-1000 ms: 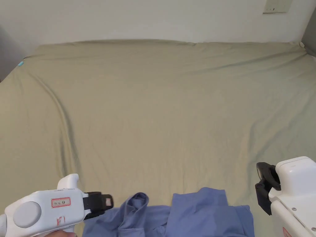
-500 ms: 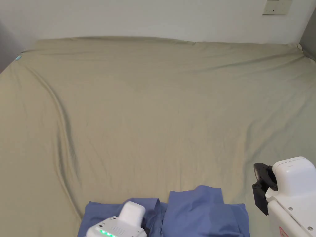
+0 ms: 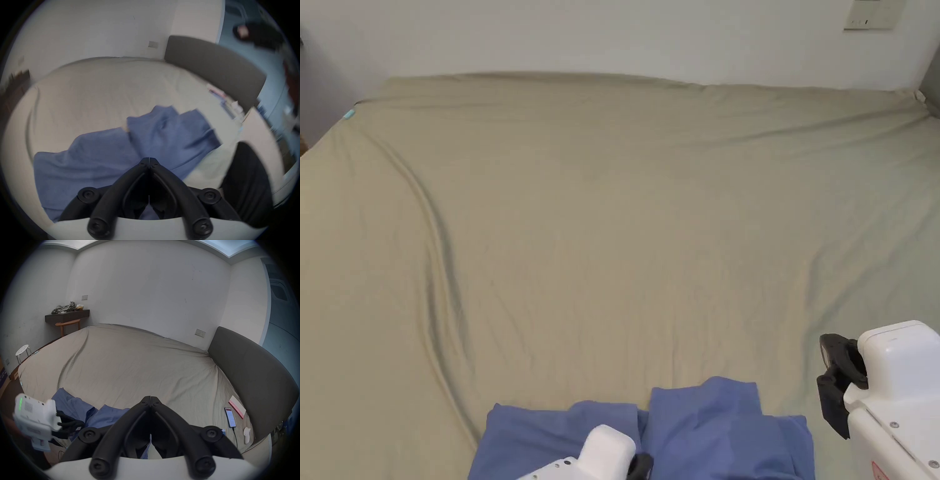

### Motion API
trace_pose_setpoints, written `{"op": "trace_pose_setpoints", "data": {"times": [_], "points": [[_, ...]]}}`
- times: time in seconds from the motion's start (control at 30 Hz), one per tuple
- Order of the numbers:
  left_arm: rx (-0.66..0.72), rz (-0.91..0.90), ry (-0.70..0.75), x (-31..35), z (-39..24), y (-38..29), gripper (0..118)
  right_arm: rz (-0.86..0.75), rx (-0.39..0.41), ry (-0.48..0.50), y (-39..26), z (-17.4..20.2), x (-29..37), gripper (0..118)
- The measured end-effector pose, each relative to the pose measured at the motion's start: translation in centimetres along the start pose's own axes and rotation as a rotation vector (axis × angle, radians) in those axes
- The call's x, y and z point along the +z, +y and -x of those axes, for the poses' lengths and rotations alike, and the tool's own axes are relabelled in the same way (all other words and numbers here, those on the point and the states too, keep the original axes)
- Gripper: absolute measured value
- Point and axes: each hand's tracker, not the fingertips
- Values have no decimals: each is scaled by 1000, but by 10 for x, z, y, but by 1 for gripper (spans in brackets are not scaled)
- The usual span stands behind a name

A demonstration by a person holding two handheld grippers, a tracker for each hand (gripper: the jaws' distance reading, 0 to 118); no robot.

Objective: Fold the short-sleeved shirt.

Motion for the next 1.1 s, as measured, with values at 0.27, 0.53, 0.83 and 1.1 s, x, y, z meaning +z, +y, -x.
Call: {"op": "trace_pose_setpoints", "data": {"times": [0.27, 0.53, 0.83, 1.1], "points": [[467, -124, 8, 76, 142, 16, 16, -12, 24, 14, 6, 5, 0, 0], [823, -29, -80, 83, 234, -36, 117, 11, 32, 29, 3, 11, -7, 0], [956, 68, -393, 30, 205, -42, 117, 22, 57, 41, 3, 16, -7, 0], [826, 182, -186, 48, 218, -45, 8, 32, 61, 58, 3, 25, -14, 0]]}}
